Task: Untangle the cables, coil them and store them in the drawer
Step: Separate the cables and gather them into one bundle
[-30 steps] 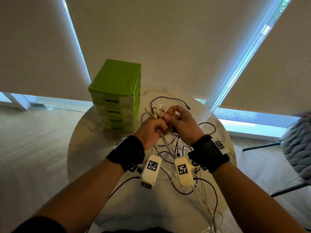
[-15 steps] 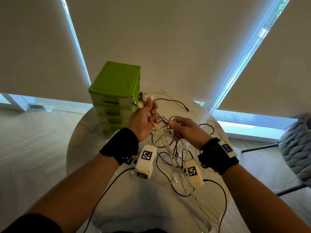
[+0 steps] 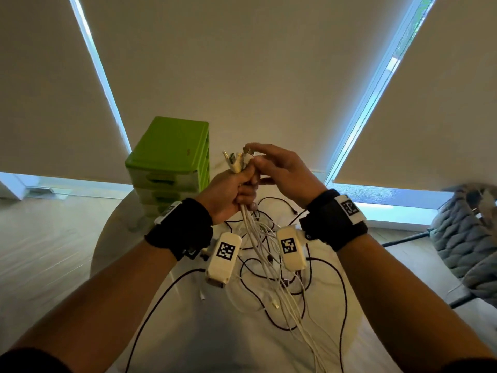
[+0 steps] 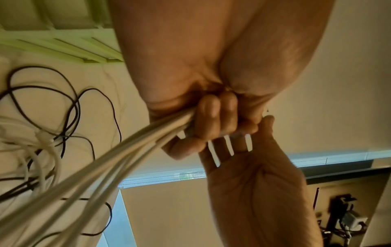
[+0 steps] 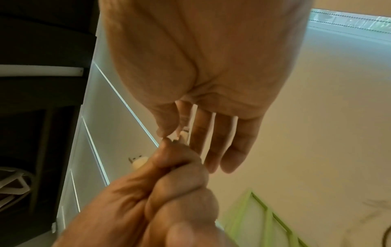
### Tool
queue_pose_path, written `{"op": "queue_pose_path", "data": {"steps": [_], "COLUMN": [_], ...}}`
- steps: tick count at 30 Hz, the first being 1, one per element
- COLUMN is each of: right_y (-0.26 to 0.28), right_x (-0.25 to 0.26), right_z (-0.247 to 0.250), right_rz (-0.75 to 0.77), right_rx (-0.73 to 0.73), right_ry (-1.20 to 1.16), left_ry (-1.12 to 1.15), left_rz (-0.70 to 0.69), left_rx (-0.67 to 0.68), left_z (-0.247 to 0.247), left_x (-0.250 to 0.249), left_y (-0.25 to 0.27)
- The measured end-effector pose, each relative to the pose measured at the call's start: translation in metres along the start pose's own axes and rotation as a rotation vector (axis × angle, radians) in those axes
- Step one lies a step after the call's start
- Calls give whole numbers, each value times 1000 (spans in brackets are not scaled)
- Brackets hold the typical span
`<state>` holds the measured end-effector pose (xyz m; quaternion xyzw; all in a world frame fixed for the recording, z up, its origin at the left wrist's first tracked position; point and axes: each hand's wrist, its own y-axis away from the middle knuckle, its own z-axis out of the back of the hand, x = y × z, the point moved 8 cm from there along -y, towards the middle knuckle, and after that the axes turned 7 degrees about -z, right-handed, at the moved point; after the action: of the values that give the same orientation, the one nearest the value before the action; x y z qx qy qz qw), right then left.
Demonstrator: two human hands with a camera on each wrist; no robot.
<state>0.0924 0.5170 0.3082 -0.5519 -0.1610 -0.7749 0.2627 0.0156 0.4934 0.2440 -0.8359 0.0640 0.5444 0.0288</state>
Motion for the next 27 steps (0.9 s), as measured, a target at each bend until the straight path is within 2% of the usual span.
{"op": "queue_pose_path", "data": {"steps": [6,12,16,19,24,27], "right_y": [-6,-5,-5,-7,-9,-10], "right_x": [15,15,3,2,7,13], "right_z": [11,26,28,23,11,1], "right_rz": [38,99,64,65,71,77], "right_rx": [53,-54,-85,-28,71,133], "right_ry": [49,2,-71,-72,-85,-41], "left_ry": [73,244,257,195,213,141], "left_rz": [4,-10,0,15,23,61], "left_rx": [115,74,43,44,117,161], "left_z": [-10,-8,-7,-8,-14,-17], "left_x": [-6,-5,-2,0,-1,0], "left_y": [4,5,5,6,10,13]}}
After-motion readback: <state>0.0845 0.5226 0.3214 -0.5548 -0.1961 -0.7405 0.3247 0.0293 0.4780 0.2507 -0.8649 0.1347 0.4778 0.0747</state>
